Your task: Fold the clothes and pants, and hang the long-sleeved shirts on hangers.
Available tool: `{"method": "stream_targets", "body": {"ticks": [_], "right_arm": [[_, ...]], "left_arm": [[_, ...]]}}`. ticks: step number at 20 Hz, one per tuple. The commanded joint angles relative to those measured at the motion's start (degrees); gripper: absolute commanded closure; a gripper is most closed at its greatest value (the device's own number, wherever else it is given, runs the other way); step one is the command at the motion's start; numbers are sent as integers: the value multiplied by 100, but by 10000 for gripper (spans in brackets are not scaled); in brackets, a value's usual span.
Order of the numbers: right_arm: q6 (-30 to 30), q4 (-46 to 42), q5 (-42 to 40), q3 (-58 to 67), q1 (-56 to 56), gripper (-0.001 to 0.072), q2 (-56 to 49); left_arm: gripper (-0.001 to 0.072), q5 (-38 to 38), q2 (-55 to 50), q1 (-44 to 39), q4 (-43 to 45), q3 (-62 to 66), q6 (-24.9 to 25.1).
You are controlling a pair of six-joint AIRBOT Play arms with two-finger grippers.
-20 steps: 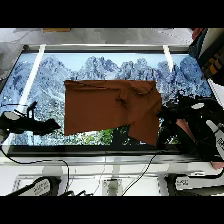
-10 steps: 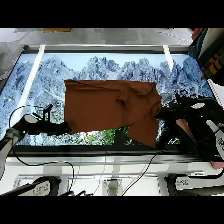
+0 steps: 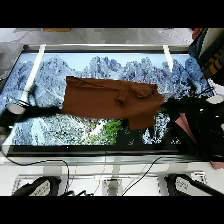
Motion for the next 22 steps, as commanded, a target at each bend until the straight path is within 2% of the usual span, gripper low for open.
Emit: {"method": "stream_targets", "body": {"ticks": [1, 3, 7, 10, 12, 15, 17, 20, 22], "right_arm": [[103, 70, 262, 568, 2, 698, 1255], [334, 232, 319, 986, 2, 698, 2020], [671, 348, 181, 1906, 2, 698, 3412], [863, 269, -332, 2430, 0, 698, 4111], [988, 44, -678, 2594, 0, 698, 4310], [1576, -643, -769, 2594, 0, 698, 4140], [1867, -813, -592, 2549, 2, 698, 3624], [1869, -431, -264, 2350, 4, 698, 2444], [1862, -334, -68, 2232, 195, 698, 1467]], "left_arm": [[690, 173, 1207, 278, -35, 981, 11], [690, 737, 2026, 420, -35, 1331, 11], [689, 2730, 3563, 446, 234, 1399, 11], [690, 3484, 4153, 446, 481, 1399, 11], [690, 3480, 4242, 446, 481, 1397, 11], [690, 3080, 3936, 446, 481, 1397, 9], [690, 2409, 3414, 444, 455, 1397, 7], [690, 1172, 2129, 391, 435, 1397, 9], [690, 804, 1161, 208, 437, 1397, 11]]}}
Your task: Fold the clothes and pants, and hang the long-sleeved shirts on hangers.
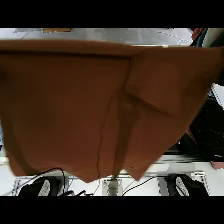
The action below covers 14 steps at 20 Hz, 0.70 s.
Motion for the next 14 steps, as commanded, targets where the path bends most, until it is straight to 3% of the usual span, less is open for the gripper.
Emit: {"method": "stream_targets", "body": {"ticks": [1, 3, 6, 9, 11, 14], "right_arm": [[109, 120, 275, -136, 308, 697, -1528], [39, 111, 31, -136, 741, 697, -2557], [28, -46, -1069, -136, 1257, 697, -3805], [28, -79, -2037, -136, 1495, 697, -4645], [33, -247, -2159, -136, 1513, 697, -4894], [61, -905, -1543, -136, 1513, 697, -4922]], "left_arm": [[689, -811, -1543, -264, 9, 7, 2], [689, -490, -2465, -533, 9, 9, 186], [689, 568, -3547, -852, 9, 9, 621], [689, 1528, -4100, -1003, 7, 9, 625], [689, 1521, -4247, -1010, 9, 7, 627], [690, 798, -4262, -826, 466, 9, 627]]}}
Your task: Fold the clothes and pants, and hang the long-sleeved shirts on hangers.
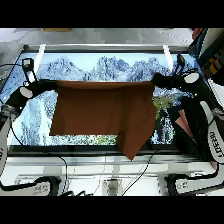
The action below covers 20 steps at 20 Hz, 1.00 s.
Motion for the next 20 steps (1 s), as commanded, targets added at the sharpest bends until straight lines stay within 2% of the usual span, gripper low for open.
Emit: {"method": "stream_targets", "body": {"ticks": [1, 3, 6, 16, 17, 18, 19, 20], "right_arm": [[22, -710, 527, -2, 59, 698, -247], [39, -1113, 1180, -4, 61, 698, -260], [76, -1276, 1652, -4, 66, 697, -308], [369, -1375, 1558, -4, 627, 697, -393], [415, -1386, 1515, -4, 647, 686, -393], [551, -1421, 1449, -4, 649, 584, -393], [680, -1440, 1390, -2, 647, 367, -393], [723, -1445, 1351, -2, 643, 245, -393]], "left_arm": [[690, -726, -168, 195, 658, 2, 35], [690, -1458, -184, 448, 1202, 0, 35], [689, -1600, -264, 660, 1298, 2, 35], [689, -1633, -407, 538, 1128, 0, 33], [669, -1687, -422, 538, 1130, 0, 35], [539, -1757, -446, 531, 1128, 0, 35], [305, -1849, -470, 531, 1128, 0, 35], [133, -1941, -483, 533, 1132, 0, 35]]}}
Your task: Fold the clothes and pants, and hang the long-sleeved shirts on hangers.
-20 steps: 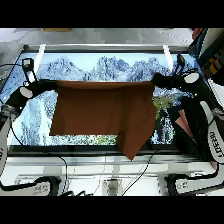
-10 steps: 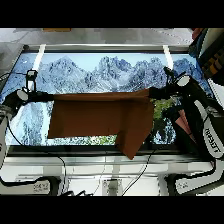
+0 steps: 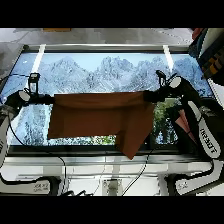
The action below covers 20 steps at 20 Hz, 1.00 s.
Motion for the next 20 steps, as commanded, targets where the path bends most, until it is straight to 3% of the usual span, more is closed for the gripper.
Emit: {"method": "stream_targets", "body": {"ticks": [1, 4, 5, 6, 7, 10, 12, 17, 19, 20], "right_arm": [[238, -116, -142, 4, 55, 241, -2], [234, -896, 136, 17, -26, 275, 61], [234, -1207, 422, 17, -155, 288, 101], [223, -1449, 765, 15, -321, 366, 142], [83, -1545, 1209, 15, -555, 403, 186], [-595, -1314, 2564, -166, -1287, 407, 354], [-1099, -651, 3001, -811, -1744, 515, 625], [-2302, 1700, 2426, -3362, -2129, 498, 1408], [-2476, 2223, 1954, -4083, -2129, 218, 1515], [-2476, 2269, 1770, -4343, -2129, 199, 1510]], "left_arm": [[107, -332, -33, -4, -15, 0, 2], [110, -1097, 105, 15, 501, 0, -2], [152, -1462, 184, 26, 892, 0, -103], [219, -1792, 278, 52, 1362, 0, -269], [219, -2004, 382, 107, 1652, 0, -400], [219, -2319, 887, 531, 1010, -9, -496], [219, -2332, 1327, 844, 520, -197, -433], [219, -2297, 2319, 1486, -269, -1276, -22], [219, -2337, 2470, 1502, -435, -1504, -26], [219, -2409, 2498, 1482, -492, -1558, -22]]}}
